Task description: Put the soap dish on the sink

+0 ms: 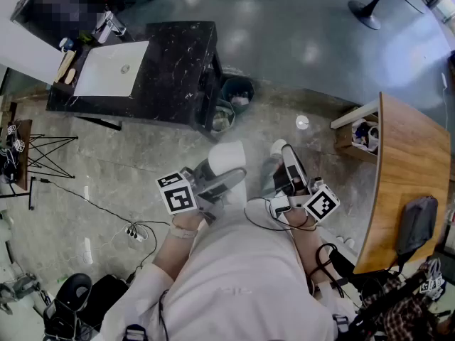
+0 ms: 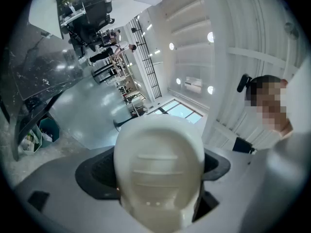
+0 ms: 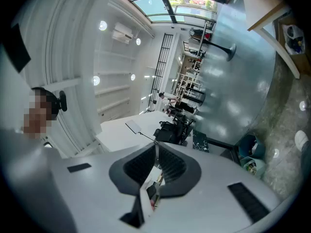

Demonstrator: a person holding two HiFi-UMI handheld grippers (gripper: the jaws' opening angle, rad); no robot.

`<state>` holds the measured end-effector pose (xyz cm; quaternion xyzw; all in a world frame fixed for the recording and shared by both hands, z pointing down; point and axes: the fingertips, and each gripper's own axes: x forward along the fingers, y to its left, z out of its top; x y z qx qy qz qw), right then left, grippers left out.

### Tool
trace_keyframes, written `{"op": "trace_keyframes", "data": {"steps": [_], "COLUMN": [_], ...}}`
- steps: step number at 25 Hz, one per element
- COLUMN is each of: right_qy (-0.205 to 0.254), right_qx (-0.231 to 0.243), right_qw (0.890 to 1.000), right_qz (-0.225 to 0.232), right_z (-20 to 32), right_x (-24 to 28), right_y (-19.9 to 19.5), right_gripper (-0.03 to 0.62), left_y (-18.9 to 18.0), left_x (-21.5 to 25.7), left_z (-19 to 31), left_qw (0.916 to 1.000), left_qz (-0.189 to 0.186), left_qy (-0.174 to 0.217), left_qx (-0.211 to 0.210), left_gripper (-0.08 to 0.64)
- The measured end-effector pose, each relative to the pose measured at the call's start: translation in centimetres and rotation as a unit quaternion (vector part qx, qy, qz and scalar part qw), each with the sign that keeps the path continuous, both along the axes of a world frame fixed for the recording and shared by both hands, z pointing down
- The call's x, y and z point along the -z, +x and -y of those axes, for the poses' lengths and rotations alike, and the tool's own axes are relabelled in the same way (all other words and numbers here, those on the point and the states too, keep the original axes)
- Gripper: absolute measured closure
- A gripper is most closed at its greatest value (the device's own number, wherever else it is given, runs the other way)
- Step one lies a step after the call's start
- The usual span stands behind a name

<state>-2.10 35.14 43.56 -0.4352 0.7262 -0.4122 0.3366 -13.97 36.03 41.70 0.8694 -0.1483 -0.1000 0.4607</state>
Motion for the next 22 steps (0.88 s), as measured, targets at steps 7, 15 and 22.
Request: {"op": "trace_keyframes", "data": {"steps": [7,15,22], "right_qy": [-0.006,-0.018,-0.034], "right_qx": [0.014,0.045,0.075], "right_qw": [1.000,0.999,0.996], "right_qz": [0.012,0.024,0.045], "right_z": [6.6,17.2,26.3], "right_x": [-0.7,-0.9,-1.1], "right_y": [2.5,7.4,12.4], "right_gripper": [0.557,0.557,0.557], "left_y": [2.9,7.4,12.8], "left_x": [-0.4,-1.2,-1.1], "left_z": [6.0,15.3,23.6], "left_qw": [0.9999,0.9982,0.9955], "left_qz": [0.007,0.020,0.033], "left_qy": [-0.005,-0.031,-0.047], "left_qx": [0.011,0.046,0.075], "left_gripper": [0.086,0.086,0.086]}}
